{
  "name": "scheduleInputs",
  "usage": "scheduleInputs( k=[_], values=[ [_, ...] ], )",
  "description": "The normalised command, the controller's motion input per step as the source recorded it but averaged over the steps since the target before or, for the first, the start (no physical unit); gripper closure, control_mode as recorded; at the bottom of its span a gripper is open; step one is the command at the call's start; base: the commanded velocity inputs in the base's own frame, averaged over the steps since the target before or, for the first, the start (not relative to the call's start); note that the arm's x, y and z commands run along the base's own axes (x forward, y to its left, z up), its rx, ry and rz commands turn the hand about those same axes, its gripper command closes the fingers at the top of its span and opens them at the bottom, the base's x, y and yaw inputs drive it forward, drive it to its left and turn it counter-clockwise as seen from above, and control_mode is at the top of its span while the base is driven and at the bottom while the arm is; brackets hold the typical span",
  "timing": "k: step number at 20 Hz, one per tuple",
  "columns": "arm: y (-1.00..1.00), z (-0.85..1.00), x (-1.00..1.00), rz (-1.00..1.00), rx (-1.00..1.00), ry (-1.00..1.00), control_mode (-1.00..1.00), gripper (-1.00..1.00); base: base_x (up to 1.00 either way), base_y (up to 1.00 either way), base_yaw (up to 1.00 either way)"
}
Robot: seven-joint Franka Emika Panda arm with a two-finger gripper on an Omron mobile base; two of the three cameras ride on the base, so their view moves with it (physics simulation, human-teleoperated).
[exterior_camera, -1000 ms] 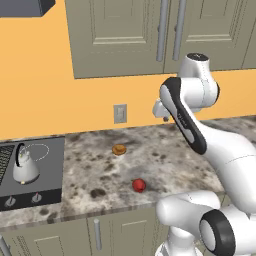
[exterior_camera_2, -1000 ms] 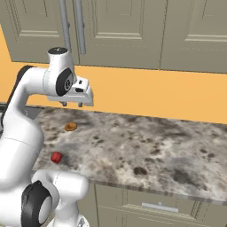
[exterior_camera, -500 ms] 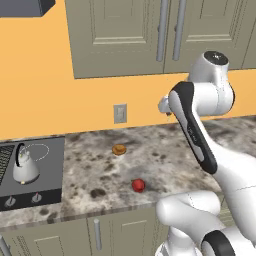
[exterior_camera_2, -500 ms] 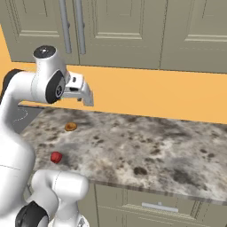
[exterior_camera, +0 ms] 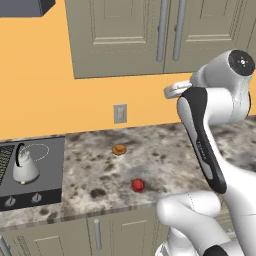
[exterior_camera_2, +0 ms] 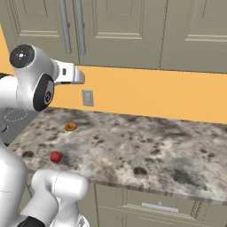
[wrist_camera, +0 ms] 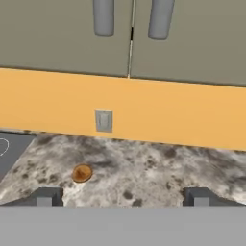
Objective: Pick the pan from the cabinet and place it on the stove. Then turn on the stove burner for the pan.
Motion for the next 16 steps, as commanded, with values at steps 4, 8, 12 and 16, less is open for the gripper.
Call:
scheduleInputs(
  k=[4, 8, 12, 16],
  values=[
    [-0.05, 0.85, -0.16, -0.04, 0.00, -0.34, -1.00, -1.00, 0.00, 0.00, 0.00],
    [-0.13, 0.76, -0.19, -0.03, 0.00, -0.36, -1.00, -1.00, 0.00, 0.00, 0.00],
    [-0.13, 0.53, -0.16, 0.00, 0.00, -0.38, -1.00, -1.00, 0.00, 0.00, 0.00],
    [-0.12, 0.40, -0.08, 0.00, 0.00, -0.35, -1.00, -1.00, 0.00, 0.00, 0.00]
  ],
)
